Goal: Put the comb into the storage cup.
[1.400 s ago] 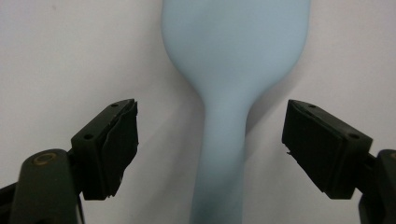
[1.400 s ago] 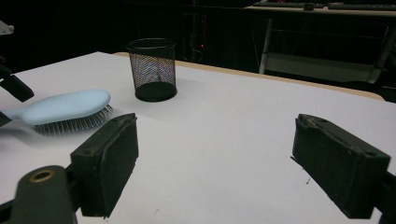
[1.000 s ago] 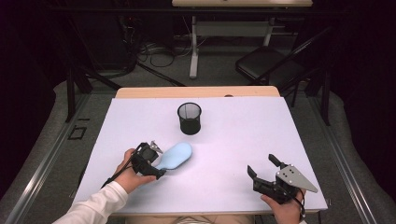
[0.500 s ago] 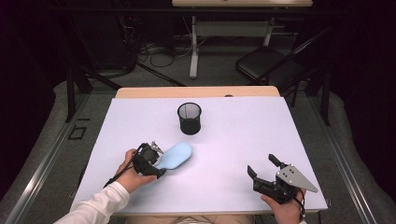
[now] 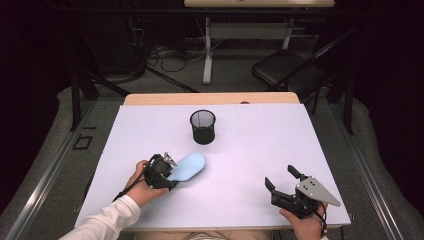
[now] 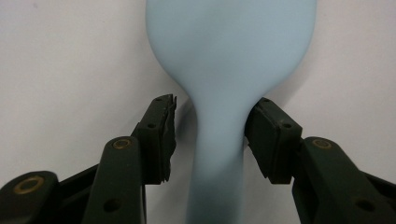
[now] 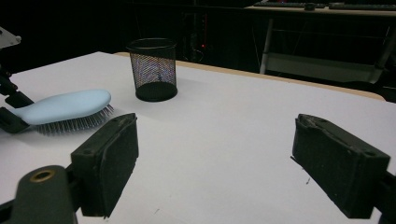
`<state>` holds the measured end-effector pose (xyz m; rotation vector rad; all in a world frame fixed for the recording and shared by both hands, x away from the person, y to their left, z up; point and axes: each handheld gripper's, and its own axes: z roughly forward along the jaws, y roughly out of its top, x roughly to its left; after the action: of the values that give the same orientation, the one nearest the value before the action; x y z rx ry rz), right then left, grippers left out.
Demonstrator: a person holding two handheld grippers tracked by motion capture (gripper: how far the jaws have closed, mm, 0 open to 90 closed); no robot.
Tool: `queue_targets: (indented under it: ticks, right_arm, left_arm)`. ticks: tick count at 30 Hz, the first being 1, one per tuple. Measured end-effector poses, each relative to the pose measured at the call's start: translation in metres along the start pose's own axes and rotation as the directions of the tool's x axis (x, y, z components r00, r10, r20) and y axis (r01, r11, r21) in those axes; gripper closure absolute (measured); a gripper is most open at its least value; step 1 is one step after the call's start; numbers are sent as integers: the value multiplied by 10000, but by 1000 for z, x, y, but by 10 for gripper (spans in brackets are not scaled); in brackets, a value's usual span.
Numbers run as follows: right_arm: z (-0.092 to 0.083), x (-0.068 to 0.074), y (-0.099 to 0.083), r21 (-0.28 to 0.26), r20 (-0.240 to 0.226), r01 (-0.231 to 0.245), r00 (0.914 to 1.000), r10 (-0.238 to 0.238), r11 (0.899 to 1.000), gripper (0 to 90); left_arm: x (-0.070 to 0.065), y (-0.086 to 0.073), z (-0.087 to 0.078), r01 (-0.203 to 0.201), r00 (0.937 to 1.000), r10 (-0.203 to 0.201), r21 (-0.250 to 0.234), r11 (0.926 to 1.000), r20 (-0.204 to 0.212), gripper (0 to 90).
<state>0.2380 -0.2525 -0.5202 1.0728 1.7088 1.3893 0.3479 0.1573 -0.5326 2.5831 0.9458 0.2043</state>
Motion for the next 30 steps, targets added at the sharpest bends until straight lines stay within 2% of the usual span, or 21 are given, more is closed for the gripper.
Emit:
queue_targets:
  ticks: [12, 30]
  right_arm:
    - [0, 0, 0, 16, -4, 11, 10000, -11, 10000, 143]
    - [0, 0, 0, 5, -29, -58, 10000, 58, 10000, 143]
  left_arm:
    - [-1, 1, 2, -62, 10000, 62, -1, 10000, 22, 572]
    - [-3, 6, 2, -239, 9997, 237, 311, 9992, 58, 635]
